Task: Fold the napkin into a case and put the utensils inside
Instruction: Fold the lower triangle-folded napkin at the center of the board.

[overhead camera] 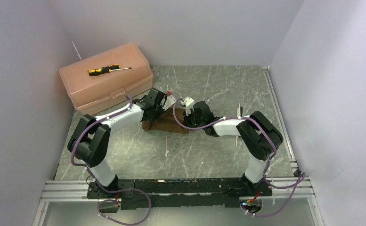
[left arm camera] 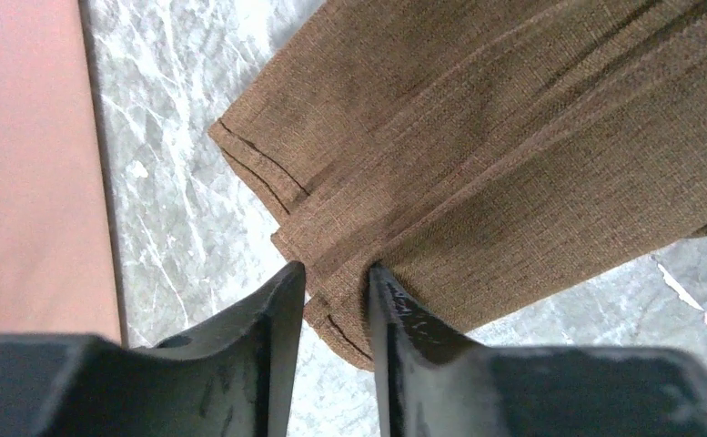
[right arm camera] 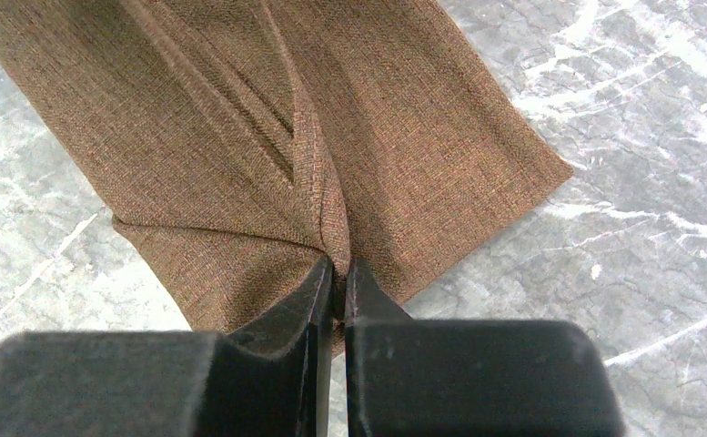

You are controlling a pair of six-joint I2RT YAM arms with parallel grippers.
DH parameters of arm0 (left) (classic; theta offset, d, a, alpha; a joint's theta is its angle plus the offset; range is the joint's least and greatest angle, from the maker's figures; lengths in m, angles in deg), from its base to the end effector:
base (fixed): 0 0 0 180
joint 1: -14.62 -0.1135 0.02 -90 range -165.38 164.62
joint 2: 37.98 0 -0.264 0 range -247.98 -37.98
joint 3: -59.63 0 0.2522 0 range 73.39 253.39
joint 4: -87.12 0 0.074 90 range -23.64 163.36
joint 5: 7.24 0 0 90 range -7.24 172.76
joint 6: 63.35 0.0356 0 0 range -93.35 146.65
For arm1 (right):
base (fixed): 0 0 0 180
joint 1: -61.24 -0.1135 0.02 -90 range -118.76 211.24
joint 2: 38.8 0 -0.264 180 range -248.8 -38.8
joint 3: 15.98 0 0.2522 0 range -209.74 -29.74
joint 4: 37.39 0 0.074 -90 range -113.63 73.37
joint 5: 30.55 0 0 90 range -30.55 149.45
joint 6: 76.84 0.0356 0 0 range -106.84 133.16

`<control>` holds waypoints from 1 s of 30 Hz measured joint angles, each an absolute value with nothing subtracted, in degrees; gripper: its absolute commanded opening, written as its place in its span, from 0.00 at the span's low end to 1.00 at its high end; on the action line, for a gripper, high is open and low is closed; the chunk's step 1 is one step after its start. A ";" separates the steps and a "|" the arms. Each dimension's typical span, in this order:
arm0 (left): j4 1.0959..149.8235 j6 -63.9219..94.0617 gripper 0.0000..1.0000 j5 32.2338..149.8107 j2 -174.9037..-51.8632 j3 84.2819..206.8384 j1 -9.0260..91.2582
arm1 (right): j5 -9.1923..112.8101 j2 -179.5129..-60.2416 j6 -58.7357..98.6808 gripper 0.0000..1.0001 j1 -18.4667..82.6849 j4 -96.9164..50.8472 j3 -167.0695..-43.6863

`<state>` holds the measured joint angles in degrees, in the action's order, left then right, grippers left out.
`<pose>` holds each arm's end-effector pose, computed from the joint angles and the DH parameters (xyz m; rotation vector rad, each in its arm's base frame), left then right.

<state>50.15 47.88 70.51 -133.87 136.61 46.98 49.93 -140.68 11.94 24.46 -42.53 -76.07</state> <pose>0.2969 -0.1792 0.2043 1.0632 2.2895 0.1944 0.2767 0.2142 0.1386 -0.8212 2.0960 0.5234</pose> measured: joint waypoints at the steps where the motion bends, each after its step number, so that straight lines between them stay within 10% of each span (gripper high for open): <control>1: 50.61 48.47 0.29 70.29 -133.94 136.61 46.84 | 49.91 -140.68 11.97 0.00 24.46 -42.53 -76.07; 8: 49.98 49.74 0.11 72.24 -136.32 138.16 44.51 | 49.93 -140.66 12.27 0.00 24.46 -42.53 -76.05; 30: 34.31 50.81 0.21 83.14 -138.01 146.27 39.44 | 50.08 -140.31 12.34 0.00 24.53 -41.78 -76.05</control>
